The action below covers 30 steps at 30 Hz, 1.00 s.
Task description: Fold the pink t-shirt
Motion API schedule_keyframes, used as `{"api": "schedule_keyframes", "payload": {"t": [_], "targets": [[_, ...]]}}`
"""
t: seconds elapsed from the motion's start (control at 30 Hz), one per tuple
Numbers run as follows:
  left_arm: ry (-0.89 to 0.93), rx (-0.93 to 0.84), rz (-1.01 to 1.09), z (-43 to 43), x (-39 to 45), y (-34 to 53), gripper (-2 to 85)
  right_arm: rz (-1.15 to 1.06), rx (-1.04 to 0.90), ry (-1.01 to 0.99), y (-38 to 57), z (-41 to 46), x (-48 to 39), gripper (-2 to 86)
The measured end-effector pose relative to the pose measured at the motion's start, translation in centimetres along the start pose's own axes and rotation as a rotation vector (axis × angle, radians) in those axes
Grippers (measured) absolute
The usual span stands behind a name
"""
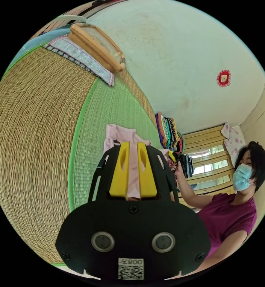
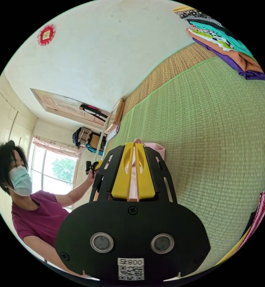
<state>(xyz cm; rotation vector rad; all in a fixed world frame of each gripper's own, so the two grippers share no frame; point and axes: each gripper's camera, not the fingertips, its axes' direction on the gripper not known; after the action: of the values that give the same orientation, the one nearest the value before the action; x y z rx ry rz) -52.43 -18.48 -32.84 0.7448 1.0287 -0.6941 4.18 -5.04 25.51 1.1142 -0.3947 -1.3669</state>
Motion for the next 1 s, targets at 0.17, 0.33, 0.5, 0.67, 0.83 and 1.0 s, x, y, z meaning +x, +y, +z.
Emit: {"api": "schedule_keyframes", "payload": {"t": [0.17,0.33,0.5,0.67,0.83,1.0], "targets": [[-0.106,-0.063,-0.008,0.2,-0.3,1.6,6.9,0.012,0.006,-0.021,0.2,-0.5,0.9,0.4],[-0.145,-0.094,-0.015,0.5,-0.8,2.0,6.6,0.019,0.006,-0.02,0.4,-1.3,1.7,0.4],[-0.167,-0.127,-0.009,1.0,-0.7,1.8,2.2,0.025,0.004,-0.02,0.7,-1.9,2.3,0.4],[-0.157,-0.091,-0.006,0.1,-0.3,2.2,1.7,0.029,0.007,-0.03,0.9,-2.8,3.2,0.4],[-0.187,-0.086,0.0,-0.3,-0.6,2.1,5.0,0.034,0.007,-0.034,1.1,-3.5,4.0,0.5],[-0.198,-0.143,0.007,0.8,-1.0,1.7,3.0,0.035,0.009,-0.033,1.2,-4.3,4.5,0.4]]}}
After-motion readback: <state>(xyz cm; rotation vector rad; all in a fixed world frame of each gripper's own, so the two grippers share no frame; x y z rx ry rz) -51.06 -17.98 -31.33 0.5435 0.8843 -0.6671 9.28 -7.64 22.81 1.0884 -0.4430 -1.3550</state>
